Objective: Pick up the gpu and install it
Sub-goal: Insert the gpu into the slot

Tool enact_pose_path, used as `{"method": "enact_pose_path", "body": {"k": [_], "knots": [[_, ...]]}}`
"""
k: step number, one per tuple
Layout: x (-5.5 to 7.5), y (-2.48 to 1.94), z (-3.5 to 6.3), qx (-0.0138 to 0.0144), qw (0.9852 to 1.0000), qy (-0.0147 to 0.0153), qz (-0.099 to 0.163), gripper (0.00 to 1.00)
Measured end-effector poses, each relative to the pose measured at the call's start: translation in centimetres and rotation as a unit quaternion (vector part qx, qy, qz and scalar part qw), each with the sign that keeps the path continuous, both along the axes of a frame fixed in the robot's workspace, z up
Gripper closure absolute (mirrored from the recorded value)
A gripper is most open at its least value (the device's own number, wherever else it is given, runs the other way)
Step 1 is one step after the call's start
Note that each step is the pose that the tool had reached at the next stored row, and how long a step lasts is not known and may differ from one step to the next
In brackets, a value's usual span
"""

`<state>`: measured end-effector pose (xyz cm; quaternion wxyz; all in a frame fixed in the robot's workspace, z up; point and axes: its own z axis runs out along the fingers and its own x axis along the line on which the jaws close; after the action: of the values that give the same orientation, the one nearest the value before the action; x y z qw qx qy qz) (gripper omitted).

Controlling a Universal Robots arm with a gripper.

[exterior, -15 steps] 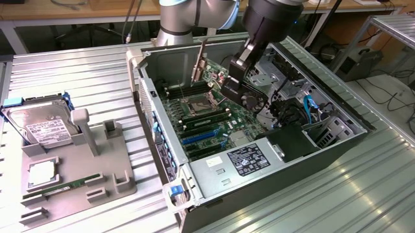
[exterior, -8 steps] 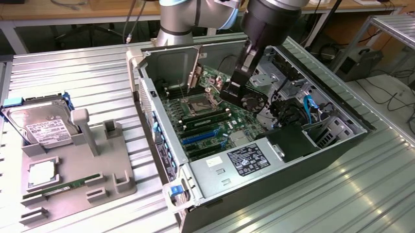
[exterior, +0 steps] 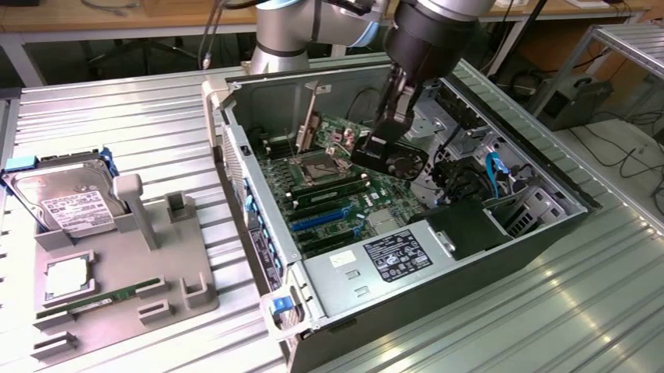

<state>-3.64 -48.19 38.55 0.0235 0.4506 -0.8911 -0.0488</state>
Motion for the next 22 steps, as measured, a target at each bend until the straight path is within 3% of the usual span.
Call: {"method": "enact_pose_path", "body": {"k": [4,7,13,14,19,22], "knots": [[0.0,0.0,-0.21,0.0,0.9991,-0.0001,0.042,0.74],[0.0,0.0,-0.34,0.0001,0.9976,-0.0001,0.069,0.74],[0.0,0.0,-0.59,0.0013,0.9915,-0.0002,0.13,0.74],[0.0,0.0,-0.63,0.0033,0.9891,-0.0004,0.147,0.74],[0.0,0.0,-0.73,0.0111,0.9826,-0.0015,0.185,0.74],[0.0,0.0,-0.76,0.018,0.9786,-0.0026,0.205,0.74]]}}
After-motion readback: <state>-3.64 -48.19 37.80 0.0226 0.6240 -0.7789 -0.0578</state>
